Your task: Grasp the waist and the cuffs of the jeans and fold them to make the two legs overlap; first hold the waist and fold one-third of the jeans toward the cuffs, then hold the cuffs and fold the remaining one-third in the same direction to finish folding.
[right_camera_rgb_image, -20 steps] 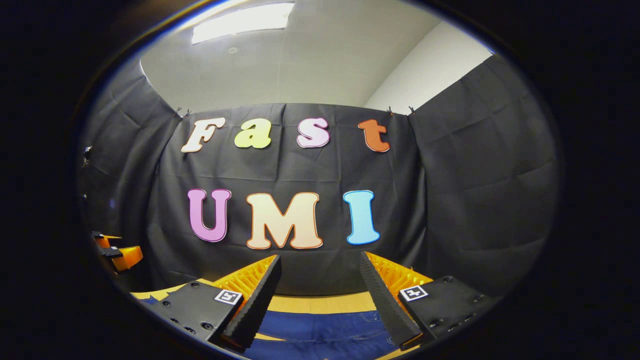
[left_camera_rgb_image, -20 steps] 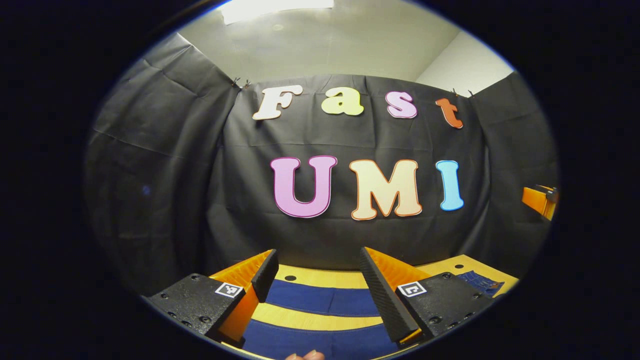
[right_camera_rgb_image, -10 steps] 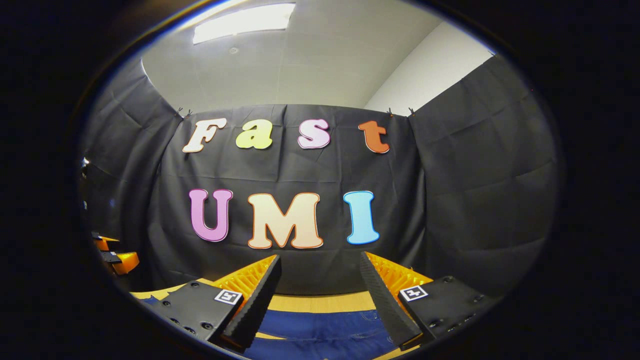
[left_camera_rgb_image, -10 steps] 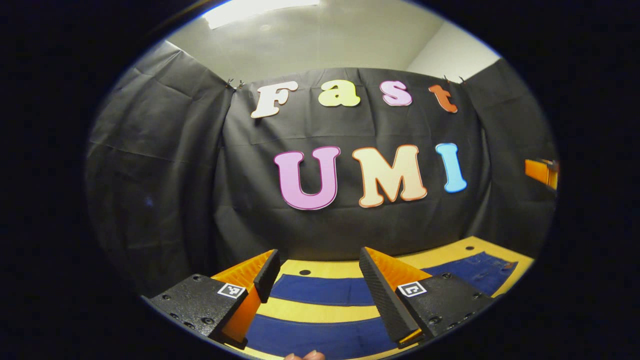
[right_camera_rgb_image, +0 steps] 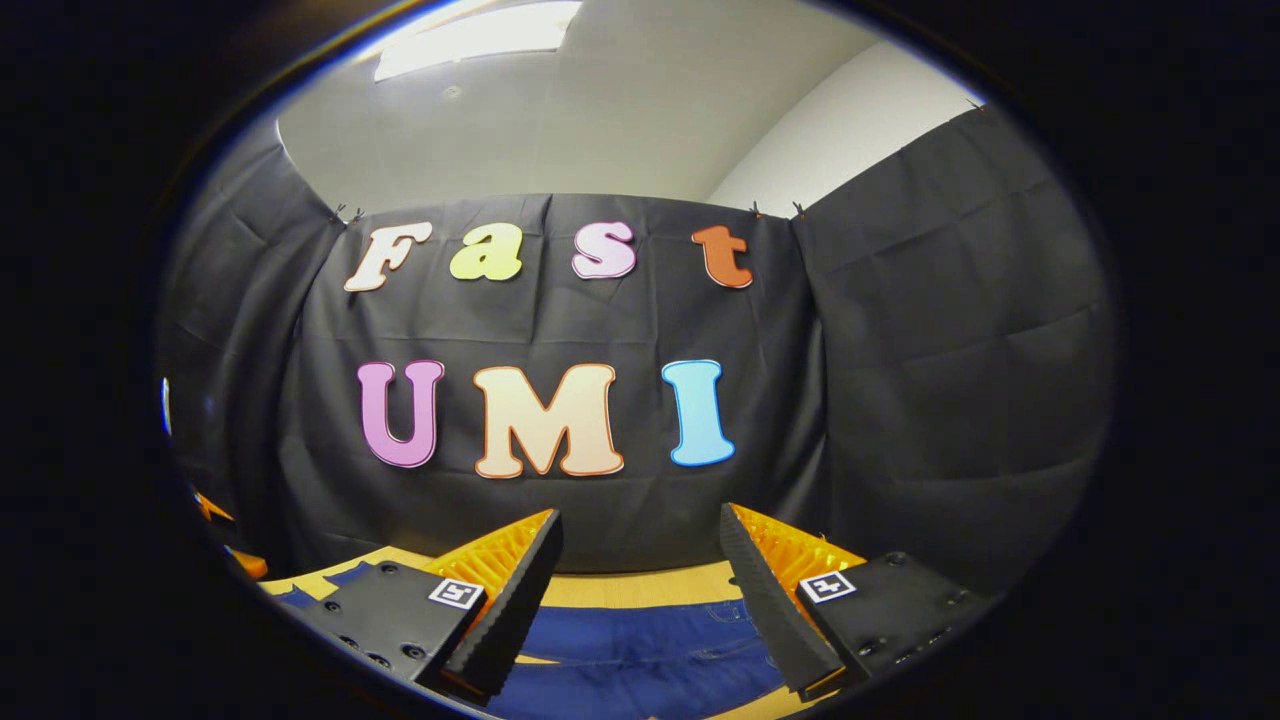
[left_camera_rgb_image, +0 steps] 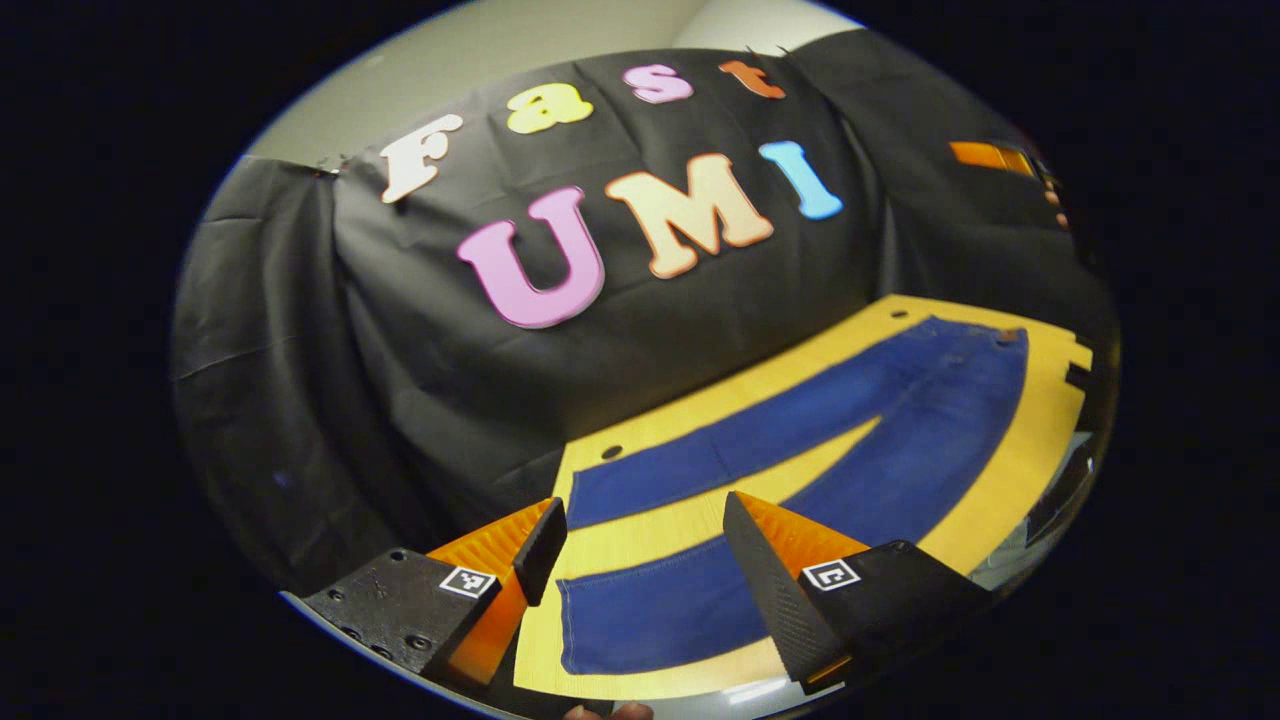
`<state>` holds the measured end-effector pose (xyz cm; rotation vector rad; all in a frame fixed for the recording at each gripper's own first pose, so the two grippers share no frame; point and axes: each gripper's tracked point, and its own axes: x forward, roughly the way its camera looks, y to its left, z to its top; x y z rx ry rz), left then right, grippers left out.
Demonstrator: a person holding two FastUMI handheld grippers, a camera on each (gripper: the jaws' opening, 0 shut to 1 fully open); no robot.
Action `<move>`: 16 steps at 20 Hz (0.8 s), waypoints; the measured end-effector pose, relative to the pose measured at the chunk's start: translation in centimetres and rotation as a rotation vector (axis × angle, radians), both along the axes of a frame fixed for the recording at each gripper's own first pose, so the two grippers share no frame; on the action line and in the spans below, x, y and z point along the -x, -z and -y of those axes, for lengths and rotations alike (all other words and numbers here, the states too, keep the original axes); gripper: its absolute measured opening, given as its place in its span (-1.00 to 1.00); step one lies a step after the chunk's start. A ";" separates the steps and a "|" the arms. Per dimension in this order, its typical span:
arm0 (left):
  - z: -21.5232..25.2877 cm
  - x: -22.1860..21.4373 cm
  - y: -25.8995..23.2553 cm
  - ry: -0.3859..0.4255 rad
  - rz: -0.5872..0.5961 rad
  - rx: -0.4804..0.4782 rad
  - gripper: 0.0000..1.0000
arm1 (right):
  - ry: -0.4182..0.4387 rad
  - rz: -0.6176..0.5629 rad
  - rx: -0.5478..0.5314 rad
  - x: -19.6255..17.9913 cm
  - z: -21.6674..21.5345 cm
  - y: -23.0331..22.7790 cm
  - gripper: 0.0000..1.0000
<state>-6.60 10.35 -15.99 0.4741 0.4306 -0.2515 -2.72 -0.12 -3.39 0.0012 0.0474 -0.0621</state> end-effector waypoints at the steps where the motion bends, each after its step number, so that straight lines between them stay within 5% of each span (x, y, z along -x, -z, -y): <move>1: -0.4 0.6 1.4 0.024 -0.042 -0.034 0.91 | 0.006 -0.004 0.003 0.1 0.1 0.2 0.97; 16: -9.2 6.7 16.6 0.235 -0.469 -0.458 0.92 | 0.056 -0.075 0.105 1.8 -0.7 2.6 0.98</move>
